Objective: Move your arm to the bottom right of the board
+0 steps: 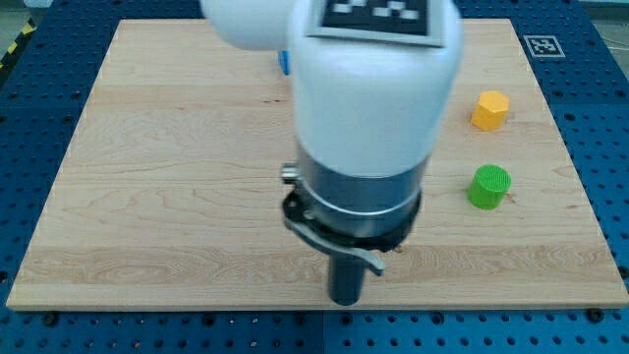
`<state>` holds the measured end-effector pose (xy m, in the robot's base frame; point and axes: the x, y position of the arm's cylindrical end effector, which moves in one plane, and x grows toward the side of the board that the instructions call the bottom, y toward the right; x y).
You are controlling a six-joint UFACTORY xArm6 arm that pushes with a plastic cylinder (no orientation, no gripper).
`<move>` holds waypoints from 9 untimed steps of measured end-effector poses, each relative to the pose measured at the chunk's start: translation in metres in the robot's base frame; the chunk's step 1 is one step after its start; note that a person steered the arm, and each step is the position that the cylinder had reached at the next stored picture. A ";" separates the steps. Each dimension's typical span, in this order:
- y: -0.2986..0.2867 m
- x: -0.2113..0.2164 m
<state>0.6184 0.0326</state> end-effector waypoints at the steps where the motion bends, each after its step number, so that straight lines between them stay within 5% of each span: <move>1: 0.020 0.000; 9: 0.190 -0.050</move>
<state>0.5688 0.2221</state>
